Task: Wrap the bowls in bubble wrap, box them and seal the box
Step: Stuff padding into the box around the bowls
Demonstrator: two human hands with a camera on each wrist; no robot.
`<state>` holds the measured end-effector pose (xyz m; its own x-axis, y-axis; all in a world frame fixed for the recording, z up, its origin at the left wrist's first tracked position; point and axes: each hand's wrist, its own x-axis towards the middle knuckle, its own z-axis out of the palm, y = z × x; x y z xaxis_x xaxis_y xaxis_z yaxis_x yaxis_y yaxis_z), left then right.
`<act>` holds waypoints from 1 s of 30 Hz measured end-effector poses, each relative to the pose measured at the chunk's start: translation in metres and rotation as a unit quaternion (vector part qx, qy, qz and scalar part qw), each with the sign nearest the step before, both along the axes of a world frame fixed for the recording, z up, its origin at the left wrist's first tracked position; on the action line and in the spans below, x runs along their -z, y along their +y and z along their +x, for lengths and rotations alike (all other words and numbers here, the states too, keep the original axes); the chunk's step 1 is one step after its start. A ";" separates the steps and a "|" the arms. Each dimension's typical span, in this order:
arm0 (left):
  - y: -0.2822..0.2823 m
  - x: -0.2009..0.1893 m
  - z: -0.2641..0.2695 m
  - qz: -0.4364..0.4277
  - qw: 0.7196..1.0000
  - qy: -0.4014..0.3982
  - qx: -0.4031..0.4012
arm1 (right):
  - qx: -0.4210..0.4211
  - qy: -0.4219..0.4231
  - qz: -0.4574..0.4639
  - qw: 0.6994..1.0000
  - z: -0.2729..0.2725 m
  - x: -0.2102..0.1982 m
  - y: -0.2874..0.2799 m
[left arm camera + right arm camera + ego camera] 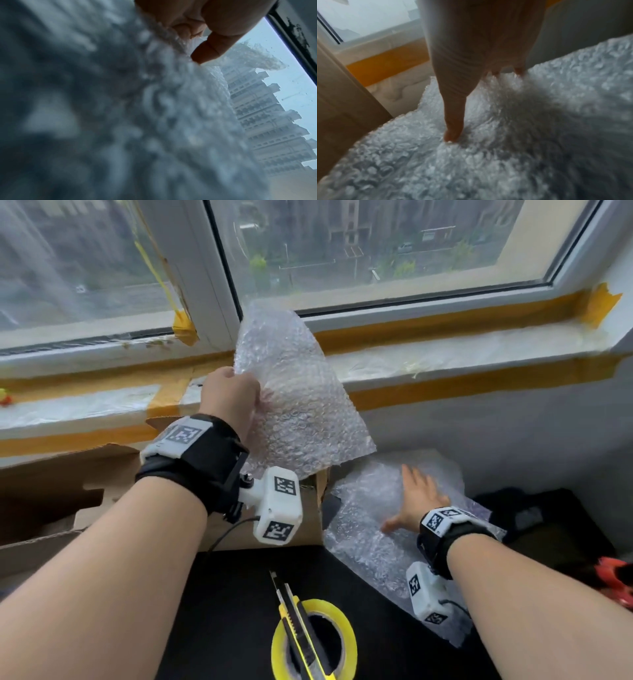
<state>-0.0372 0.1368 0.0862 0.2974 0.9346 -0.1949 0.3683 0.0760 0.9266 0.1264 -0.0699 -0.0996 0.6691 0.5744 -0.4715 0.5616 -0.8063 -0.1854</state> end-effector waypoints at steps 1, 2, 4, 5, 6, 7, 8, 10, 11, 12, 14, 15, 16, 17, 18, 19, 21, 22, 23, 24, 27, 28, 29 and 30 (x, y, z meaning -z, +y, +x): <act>0.002 0.000 0.000 -0.002 1.000 -0.005 -0.003 | -0.004 -0.013 0.002 1.000 0.000 0.001 0.001; 0.003 0.001 0.001 -0.006 1.000 -0.013 -0.007 | -0.006 -0.026 0.003 1.000 -0.001 0.002 0.001; 0.003 0.001 0.003 -0.001 1.000 -0.021 -0.009 | -0.002 -0.049 0.004 0.999 -0.004 0.001 0.003; 0.002 0.001 0.003 0.005 1.000 -0.014 -0.007 | 0.003 -0.055 0.002 0.998 -0.006 0.001 0.004; 0.001 0.001 0.004 0.009 1.000 -0.010 -0.002 | 0.009 -0.059 0.000 0.998 -0.009 0.001 0.003; 0.000 0.001 0.003 0.009 1.000 -0.006 0.000 | 0.013 -0.061 0.001 0.998 -0.012 0.002 0.003; -0.001 0.000 0.003 0.010 1.000 -0.004 0.005 | 0.017 -0.062 0.004 0.998 -0.016 0.002 0.001; -0.004 -0.003 0.002 0.012 1.000 0.003 0.012 | 0.029 -0.053 0.014 0.998 -0.025 0.001 -0.001; -0.004 -0.004 0.001 0.014 1.000 0.008 0.015 | 0.040 -0.044 0.016 0.998 -0.030 0.001 -0.001; -0.005 -0.005 0.000 0.014 1.000 0.009 0.020 | 0.052 -0.034 0.015 0.998 -0.036 0.001 -0.002; -0.006 -0.005 -0.002 0.010 1.000 0.007 0.028 | 0.066 -0.014 0.007 0.998 -0.047 -0.001 -0.002; -0.008 -0.006 -0.003 0.008 0.999 0.010 0.032 | 0.066 -0.004 0.002 0.998 -0.053 -0.002 -0.002; -0.009 -0.007 -0.005 0.005 0.999 0.014 0.036 | 0.061 0.006 -0.001 0.998 -0.058 -0.003 -0.003; -0.010 -0.007 -0.007 0.004 0.999 0.016 0.039 | 0.056 0.016 0.000 0.998 -0.064 -0.004 -0.004; -0.011 -0.007 -0.007 0.001 0.999 0.015 0.040 | 0.052 0.026 0.002 0.998 -0.069 -0.005 -0.006; -0.011 -0.007 -0.008 -0.002 0.999 0.013 0.039 | 0.050 0.040 0.005 0.998 -0.073 -0.006 -0.007; -0.011 -0.007 -0.009 -0.002 0.999 0.003 0.039 | 0.060 0.072 0.015 0.996 -0.081 -0.009 -0.008; -0.012 -0.008 -0.010 -0.001 0.999 0.000 0.041 | 0.067 0.082 0.017 0.994 -0.084 -0.011 -0.008; -0.012 -0.006 -0.010 -0.001 0.999 -0.002 0.040 | 0.070 0.079 0.014 0.994 -0.086 -0.014 -0.008; -0.013 -0.007 -0.011 0.000 0.999 0.000 0.041 | 0.061 0.054 0.004 0.997 -0.087 -0.017 -0.009; -0.014 -0.007 -0.013 0.000 0.998 0.001 0.055 | -0.019 -0.093 -0.035 0.995 -0.085 -0.027 -0.012; -0.013 -0.006 -0.013 0.002 0.998 0.001 0.059 | -0.036 -0.108 -0.042 0.993 -0.083 -0.028 -0.013; -0.012 -0.005 -0.014 0.004 0.998 0.000 0.062 | -0.040 -0.093 -0.045 0.994 -0.080 -0.027 -0.015; -0.011 -0.004 -0.014 0.005 0.998 -0.002 0.063 | -0.026 -0.055 -0.045 0.997 -0.077 -0.024 -0.018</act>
<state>-0.0516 0.1257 0.0907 0.4135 0.8918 -0.1835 0.3708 0.0192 0.9285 0.0493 -0.0880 -0.0760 0.6905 0.5679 -0.4479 0.6158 -0.7865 -0.0479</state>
